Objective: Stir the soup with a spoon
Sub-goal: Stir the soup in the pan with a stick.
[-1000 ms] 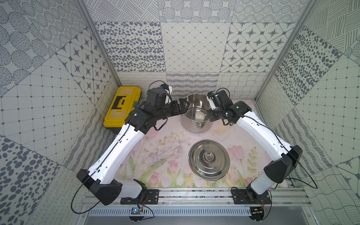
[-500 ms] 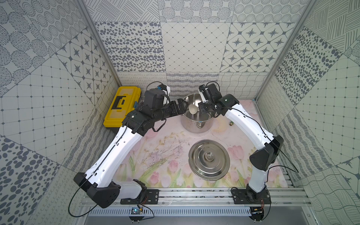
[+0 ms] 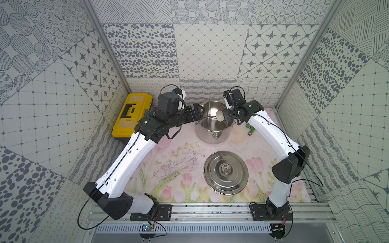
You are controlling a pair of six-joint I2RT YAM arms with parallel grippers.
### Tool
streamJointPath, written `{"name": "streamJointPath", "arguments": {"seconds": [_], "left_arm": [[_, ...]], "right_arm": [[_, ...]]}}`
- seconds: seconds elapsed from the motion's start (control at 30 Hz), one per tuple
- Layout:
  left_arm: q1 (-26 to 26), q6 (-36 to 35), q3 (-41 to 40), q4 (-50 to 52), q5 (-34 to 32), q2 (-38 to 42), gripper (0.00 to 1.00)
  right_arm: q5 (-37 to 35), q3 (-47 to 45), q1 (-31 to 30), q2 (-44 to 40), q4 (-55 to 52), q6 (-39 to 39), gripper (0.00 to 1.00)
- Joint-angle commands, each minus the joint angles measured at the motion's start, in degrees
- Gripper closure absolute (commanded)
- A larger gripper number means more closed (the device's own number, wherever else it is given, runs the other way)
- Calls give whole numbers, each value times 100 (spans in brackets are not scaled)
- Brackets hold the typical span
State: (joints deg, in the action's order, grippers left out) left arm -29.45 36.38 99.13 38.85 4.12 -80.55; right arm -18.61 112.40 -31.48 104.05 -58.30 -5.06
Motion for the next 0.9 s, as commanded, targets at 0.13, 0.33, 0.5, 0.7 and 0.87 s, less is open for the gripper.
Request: {"name": "streamJointPath", "arguments": {"seconds": [0.13, 0.33, 0.5, 0.7, 0.87], "left_arm": [[-7, -139, 124, -271, 61, -135, 1], [-8, -116, 89, -294, 63, -139, 0], [-7, -47, -196, -312, -40, 33, 1], [-8, 0, -692, -375, -187, 254, 0], [-5, -83, -1117, -567, -231, 355, 0]], "right_arm": [[194, -692, -67, -816, 177, -198, 100], [539, -884, -284, -966, 76, -491, 100], [723, -768, -497, -816, 82, -720, 100], [681, -60, -613, -251, 68, -732, 100], [576, 628, -630, 238, -81, -689, 100]]}}
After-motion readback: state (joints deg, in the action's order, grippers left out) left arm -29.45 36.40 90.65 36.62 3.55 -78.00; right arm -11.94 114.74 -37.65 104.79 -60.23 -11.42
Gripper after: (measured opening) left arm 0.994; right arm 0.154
